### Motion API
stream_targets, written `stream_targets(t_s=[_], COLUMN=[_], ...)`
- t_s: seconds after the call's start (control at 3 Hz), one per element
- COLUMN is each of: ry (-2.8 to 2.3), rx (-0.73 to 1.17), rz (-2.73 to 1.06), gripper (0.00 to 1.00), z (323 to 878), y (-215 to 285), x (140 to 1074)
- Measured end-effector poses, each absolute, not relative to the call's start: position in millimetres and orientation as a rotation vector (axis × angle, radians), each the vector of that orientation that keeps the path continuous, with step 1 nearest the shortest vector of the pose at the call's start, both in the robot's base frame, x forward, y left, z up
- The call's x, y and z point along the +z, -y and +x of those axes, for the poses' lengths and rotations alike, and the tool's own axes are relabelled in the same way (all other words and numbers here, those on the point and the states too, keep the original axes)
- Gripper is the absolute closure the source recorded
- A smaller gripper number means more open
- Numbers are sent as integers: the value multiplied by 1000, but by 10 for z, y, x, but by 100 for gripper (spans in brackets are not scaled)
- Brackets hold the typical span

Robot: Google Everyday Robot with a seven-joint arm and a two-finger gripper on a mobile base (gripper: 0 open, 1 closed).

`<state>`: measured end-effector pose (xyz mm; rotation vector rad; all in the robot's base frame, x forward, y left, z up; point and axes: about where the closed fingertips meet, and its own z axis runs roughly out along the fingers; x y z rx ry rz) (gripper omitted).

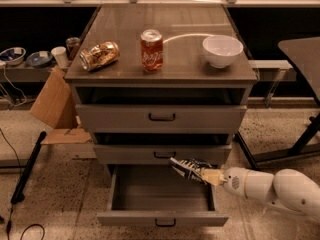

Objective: Pick blue chip bag from bottom drawer and place on counter

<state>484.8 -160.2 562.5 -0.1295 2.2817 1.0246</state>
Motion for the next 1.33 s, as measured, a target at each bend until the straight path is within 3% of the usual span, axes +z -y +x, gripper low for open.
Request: stream_targets(t_s=[1.33], ry=[-2144], rx=[820], rz=[-221], gripper=[100], z=[4444], y=[1847], x=[7664])
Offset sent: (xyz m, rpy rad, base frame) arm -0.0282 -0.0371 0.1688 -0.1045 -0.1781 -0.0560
